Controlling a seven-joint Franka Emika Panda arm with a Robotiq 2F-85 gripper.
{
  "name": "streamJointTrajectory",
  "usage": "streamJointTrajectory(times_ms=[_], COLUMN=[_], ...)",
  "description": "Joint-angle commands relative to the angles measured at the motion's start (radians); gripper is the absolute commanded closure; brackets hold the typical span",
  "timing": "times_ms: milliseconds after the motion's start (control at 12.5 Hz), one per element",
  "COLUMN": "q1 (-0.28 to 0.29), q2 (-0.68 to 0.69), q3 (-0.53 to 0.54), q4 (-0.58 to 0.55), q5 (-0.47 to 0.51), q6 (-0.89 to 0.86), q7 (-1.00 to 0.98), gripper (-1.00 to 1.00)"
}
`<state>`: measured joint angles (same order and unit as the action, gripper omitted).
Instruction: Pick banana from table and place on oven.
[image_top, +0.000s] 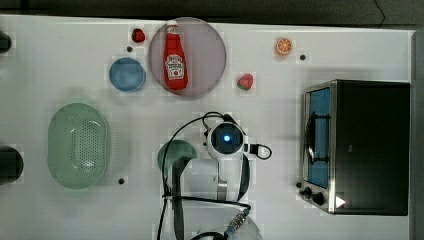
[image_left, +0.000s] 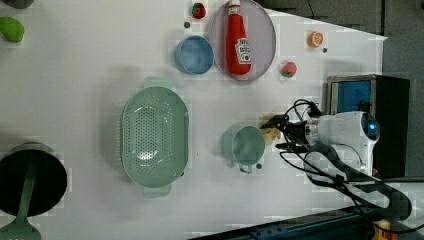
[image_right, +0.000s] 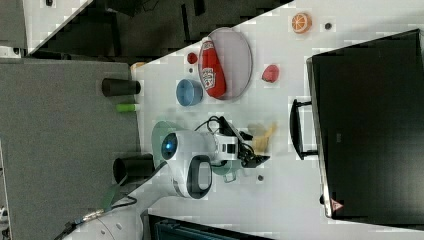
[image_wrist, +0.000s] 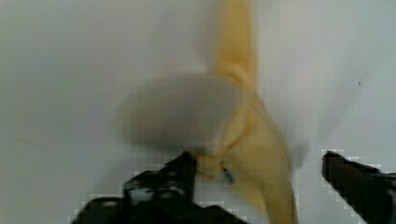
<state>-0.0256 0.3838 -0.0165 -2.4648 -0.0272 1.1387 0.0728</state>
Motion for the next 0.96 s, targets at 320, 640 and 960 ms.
streamJointTrajectory(times_ms=[320, 640, 960], q1=[0.004, 0.004, 0.004], q2=[-0.058, -0.08, -0.294], q3=[0.003, 0.003, 0.005], q4=[0.016, 0.016, 0.041], q5=[0.02, 0.02, 0.02], q6=[0.025, 0.023, -0.154], q7=[0.024, 0.024, 0.024], gripper=[0.51, 0.62, 0.62])
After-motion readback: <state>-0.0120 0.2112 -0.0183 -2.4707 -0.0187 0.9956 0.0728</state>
